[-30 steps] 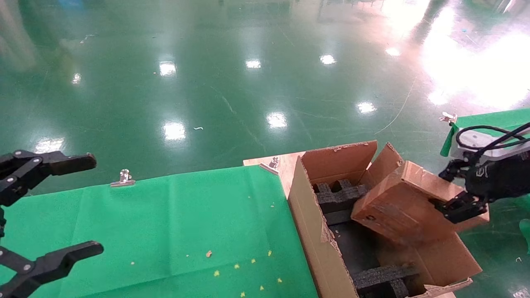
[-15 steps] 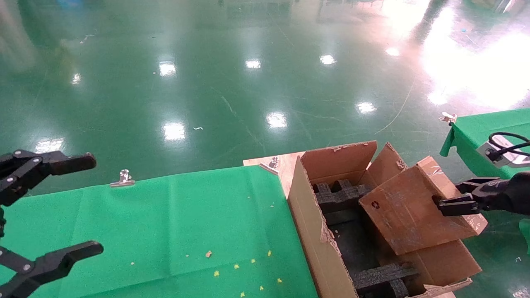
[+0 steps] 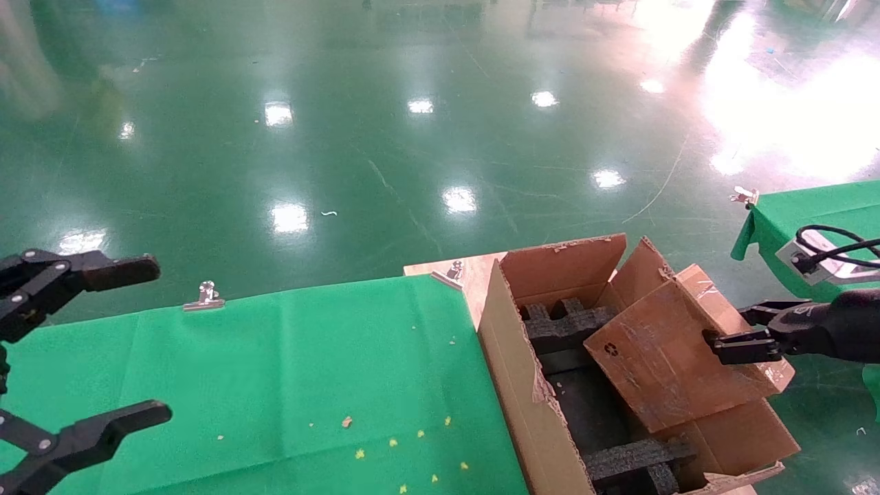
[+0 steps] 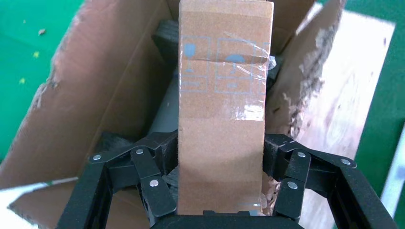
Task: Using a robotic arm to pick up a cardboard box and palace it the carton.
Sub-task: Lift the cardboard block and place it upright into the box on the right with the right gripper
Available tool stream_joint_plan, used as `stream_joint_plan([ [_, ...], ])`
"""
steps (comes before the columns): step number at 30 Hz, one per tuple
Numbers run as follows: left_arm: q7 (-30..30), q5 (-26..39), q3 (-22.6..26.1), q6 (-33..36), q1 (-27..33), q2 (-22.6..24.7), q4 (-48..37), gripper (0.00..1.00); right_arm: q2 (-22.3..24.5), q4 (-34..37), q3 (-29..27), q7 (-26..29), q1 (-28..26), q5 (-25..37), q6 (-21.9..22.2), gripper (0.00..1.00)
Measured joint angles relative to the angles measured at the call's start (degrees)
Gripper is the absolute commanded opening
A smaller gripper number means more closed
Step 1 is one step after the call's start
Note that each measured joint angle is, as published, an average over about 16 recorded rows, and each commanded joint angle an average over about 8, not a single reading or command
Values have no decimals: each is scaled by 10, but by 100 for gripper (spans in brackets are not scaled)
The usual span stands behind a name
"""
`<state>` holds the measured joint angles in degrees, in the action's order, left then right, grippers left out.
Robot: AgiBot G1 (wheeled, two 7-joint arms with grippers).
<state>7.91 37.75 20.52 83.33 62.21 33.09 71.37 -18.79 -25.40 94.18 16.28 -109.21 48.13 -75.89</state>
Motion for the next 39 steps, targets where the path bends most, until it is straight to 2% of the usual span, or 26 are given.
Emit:
stream_joint_plan([
  [6,0,0,0,0,0,0,0,100,-21,1,13,59,-2,22,29,0],
  [13,0,0,0,0,0,0,0,100,-47,-31,36,160,-9,68,83,0],
  [28,0,0,0,0,0,0,0,100,-49,-212,95,389,-38,221,221,0],
  [39,0,0,0,0,0,0,0,100,-55,-303,132,520,-39,323,283,0],
])
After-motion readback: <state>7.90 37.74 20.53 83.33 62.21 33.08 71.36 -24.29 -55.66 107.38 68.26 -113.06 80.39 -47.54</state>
